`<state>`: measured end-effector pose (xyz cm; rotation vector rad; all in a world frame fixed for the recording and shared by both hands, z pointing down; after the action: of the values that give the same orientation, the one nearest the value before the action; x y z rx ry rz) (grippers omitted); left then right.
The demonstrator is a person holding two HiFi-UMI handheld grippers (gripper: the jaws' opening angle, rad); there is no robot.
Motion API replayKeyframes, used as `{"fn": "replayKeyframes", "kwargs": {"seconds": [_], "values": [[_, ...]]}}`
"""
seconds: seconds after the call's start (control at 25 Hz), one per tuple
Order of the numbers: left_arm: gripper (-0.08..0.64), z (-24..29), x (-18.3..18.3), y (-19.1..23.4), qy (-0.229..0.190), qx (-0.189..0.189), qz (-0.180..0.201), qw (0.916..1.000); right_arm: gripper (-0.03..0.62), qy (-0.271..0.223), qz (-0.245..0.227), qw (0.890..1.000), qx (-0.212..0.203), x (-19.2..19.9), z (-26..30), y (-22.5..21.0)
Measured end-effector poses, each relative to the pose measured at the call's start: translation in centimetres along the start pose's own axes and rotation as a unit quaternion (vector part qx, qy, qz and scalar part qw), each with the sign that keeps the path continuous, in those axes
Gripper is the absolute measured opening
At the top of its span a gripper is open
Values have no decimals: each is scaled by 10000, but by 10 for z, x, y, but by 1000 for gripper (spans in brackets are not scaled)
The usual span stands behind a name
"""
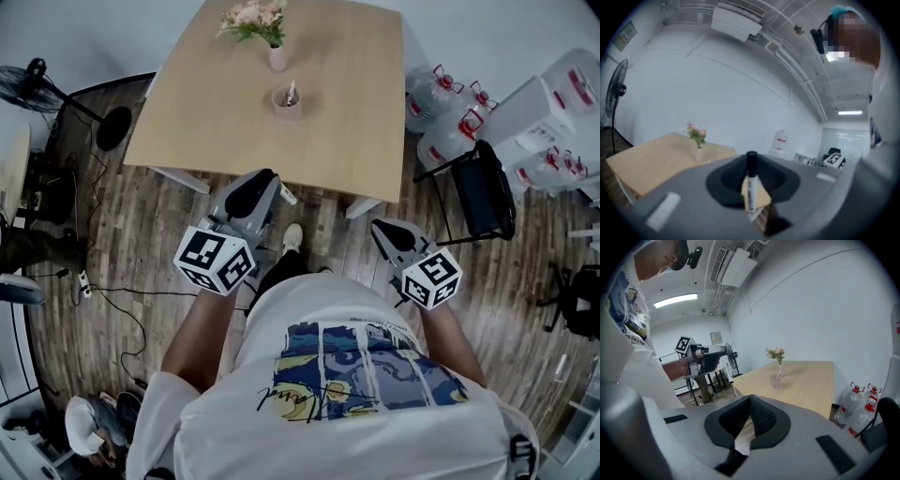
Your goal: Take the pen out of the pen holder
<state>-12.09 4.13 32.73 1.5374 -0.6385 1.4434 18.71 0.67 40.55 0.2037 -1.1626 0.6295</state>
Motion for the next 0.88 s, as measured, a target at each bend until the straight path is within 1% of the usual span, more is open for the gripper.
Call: {"fn": "replayKeyframes", "kwargs": {"seconds": [0.44, 0.88], "values": [[72, 6, -1, -3, 100, -3, 19, 9999, 6, 6, 16, 10000, -76, 4, 1, -5], [73, 28, -6, 14, 202, -3, -17, 9998, 6, 67, 121, 9999, -99, 2, 17, -22]]}}
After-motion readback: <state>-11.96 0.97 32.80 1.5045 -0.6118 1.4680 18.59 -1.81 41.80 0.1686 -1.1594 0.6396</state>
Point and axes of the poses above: the fingertips, and each gripper's own axes: z forward along the fingers, y to its left, x out of its underside, the point moved 9 cm from there along -z, backward along the fingers, and after that the axes turned 6 degrees about x, right-handed, at the moved point
